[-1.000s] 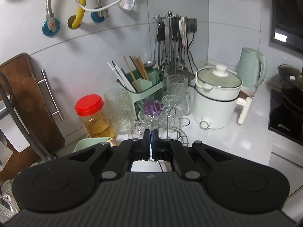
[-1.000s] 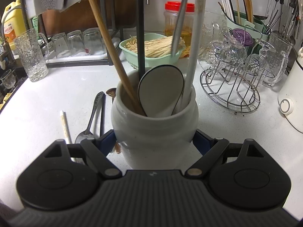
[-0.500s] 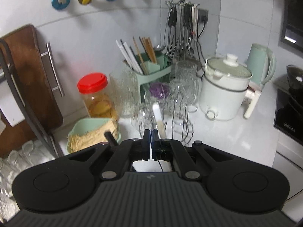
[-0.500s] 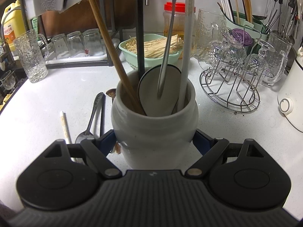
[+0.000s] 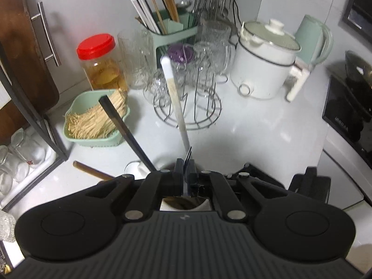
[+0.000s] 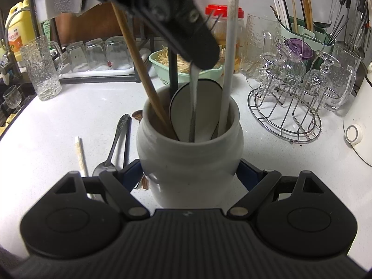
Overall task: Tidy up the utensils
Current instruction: 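Lower the metal fork into the jar and open the left gripper, then move the left gripper down to the white chopstick on the counter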
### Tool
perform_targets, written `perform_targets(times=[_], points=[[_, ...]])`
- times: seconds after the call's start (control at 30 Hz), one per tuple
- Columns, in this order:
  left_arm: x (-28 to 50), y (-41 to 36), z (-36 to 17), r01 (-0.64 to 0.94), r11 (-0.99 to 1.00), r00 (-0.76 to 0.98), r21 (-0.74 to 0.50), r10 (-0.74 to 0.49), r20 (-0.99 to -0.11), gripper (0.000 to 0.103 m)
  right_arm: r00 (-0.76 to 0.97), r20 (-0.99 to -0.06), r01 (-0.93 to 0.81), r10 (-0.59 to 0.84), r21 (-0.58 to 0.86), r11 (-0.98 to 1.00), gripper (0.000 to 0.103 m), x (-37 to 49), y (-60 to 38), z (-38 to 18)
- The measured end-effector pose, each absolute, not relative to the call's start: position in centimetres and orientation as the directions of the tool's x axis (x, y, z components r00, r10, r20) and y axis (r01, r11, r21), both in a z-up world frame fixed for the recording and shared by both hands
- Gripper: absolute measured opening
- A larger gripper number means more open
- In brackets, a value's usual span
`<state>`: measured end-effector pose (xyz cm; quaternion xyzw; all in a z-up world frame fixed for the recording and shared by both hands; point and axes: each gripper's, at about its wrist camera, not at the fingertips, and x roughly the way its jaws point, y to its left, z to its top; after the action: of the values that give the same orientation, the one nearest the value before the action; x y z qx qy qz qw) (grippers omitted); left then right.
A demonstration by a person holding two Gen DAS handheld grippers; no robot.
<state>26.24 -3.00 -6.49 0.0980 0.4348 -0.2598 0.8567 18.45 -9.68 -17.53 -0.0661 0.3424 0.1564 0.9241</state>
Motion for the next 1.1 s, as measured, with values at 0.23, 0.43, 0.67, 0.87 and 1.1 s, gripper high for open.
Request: perform_targets(times=[0.23,0.43,0.67,0.87,1.1], points=[[26.2,-2.7,-7.0,0.494,0.864,0.474,-0.096,-0.361,-0.804,0.003,0.717,-0.649,-0.344,0.252,-0.015,0.939,0.089,18.4,-9.8,-17.6],[25.9,-1.4,-6.1,0.436,0.891,0.491,-0.127,-0.354,-0.796,0.045,0.708,-0.654,-0.36,0.264,-0.013,0.933,0.089,18.6,-9.9,-17.5],[24.2,0.6,-3.5,0.373,0.914,0.565,-0.159,-0.36,-0.743,0.045,0.703,-0.657,-0.372,0.274,-0.011,0.928,0.089,18.6,-9.9,-17.5],[21.9,2.7,-0.9,0.318,0.93,0.634,-0.184,-0.353,-0.688,0.045,0.702,-0.656,-0.375,0.278,-0.009,0.927,0.089,18.6,-10.0,-17.6],[18.4,4.6,0.1,0.264,0.937,0.676,-0.23,-0.35,-0.649,0.045,0.7,-0.659,-0.369,0.274,-0.006,0.93,0.089,18.7,-9.9,-17.5]])
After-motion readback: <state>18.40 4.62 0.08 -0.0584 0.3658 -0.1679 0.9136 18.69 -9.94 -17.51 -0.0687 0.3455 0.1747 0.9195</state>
